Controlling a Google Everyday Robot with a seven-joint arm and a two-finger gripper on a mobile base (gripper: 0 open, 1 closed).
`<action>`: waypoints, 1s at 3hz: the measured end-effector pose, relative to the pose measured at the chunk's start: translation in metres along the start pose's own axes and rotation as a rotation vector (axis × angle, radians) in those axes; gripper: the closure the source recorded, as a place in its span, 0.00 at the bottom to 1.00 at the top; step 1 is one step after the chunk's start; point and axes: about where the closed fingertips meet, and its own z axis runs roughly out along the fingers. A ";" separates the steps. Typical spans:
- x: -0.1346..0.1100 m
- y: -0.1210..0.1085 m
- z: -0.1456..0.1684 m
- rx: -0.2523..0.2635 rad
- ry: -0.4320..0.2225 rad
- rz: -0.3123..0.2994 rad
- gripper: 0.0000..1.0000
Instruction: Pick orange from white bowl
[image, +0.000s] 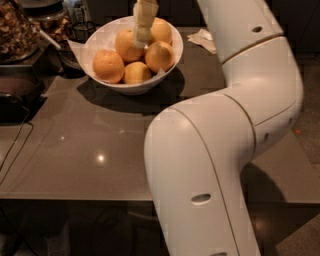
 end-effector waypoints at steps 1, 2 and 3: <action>-0.002 -0.005 0.015 -0.008 -0.003 0.006 0.13; 0.000 -0.006 0.028 -0.022 0.003 0.018 0.16; 0.002 -0.005 0.038 -0.035 0.009 0.028 0.18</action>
Offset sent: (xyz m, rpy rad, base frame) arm 0.0315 -0.0219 0.0018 -0.1238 0.2263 0.0075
